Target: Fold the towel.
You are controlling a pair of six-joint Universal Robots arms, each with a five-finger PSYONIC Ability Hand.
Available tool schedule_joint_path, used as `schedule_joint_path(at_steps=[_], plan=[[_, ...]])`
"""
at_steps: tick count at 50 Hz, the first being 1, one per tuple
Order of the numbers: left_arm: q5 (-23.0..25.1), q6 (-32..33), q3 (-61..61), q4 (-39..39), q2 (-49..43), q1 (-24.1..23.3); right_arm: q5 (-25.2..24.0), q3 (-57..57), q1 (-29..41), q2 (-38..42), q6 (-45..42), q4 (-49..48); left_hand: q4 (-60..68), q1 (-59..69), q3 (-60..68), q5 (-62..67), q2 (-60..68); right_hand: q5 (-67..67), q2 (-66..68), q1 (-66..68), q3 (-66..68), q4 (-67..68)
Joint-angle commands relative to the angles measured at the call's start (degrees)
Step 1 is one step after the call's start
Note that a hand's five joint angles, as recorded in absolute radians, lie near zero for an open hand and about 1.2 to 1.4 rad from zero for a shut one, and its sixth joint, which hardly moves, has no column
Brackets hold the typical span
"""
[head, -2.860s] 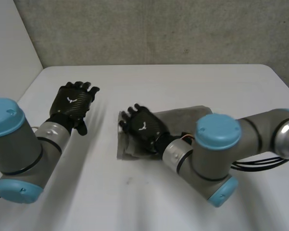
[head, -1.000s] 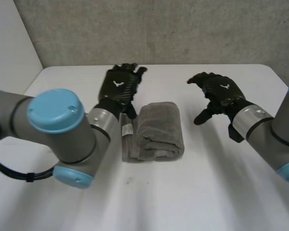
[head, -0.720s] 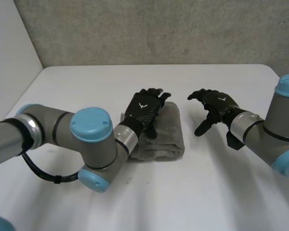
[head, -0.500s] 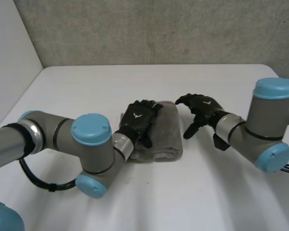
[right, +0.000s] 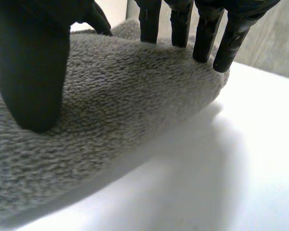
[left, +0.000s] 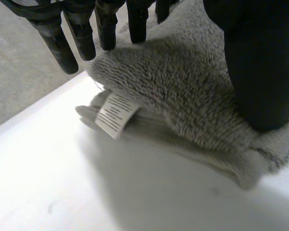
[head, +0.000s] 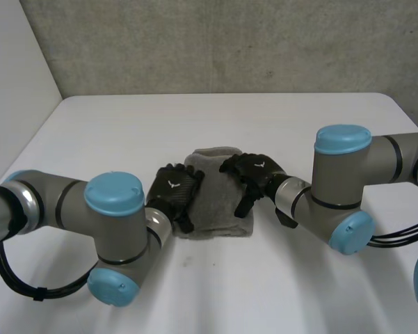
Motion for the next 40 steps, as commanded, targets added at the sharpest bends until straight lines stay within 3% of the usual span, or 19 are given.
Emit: schedule_joint_path(at_steps=[1,8,15,19,24,29,40], plan=[[0.0,-0.1,0.3,-0.4,5.1,0.8,0.2,-0.1,-0.2,-6.7,-0.7,-0.1,1.0,1.1,1.0,0.4,0.9,-3.9,-3.9,-4.3,-1.9,-3.5],[-0.2,-0.4,0.3,-0.2,19.1,0.7,1.4,0.9,-1.0,-17.8,-0.1,-0.7,0.1,0.3,0.1,-0.5,0.1,-3.9,-3.9,-4.3,-1.9,-3.5],[-3.4,-0.6,-0.5,-0.8,30.9,2.8,15.1,5.9,-6.4,-31.3,0.1,-5.9,1.2,1.3,1.1,0.5,1.1,-3.9,-3.9,-4.3,-1.9,-3.5],[-5.9,-0.7,-0.7,-5.8,37.5,6.2,18.9,7.9,-8.2,-37.3,-0.2,-5.3,1.8,2.0,1.8,1.2,1.8,-3.9,-3.9,-4.3,-1.9,-3.5],[-6.0,-3.5,-0.5,-16.0,40.4,8.1,18.0,10.4,-10.0,-39.3,-0.3,0.4,0.8,1.0,0.8,0.2,0.8,-3.9,-3.9,-4.3,-1.9,-3.5],[-4.6,-11.2,-0.6,-24.6,41.9,9.7,17.4,11.0,-10.2,-39.5,-0.9,5.7,0.1,0.3,0.1,-0.5,0.1,-3.9,-3.9,-4.3,-1.9,-3.5],[-4.3,-12.1,-2.0,-25.1,43.0,9.8,17.4,13.9,-10.3,-41.2,-2.4,6.2,-0.4,-0.2,-0.4,-1.0,-0.4,-3.9,-3.9,-4.3,-1.9,-3.5]])
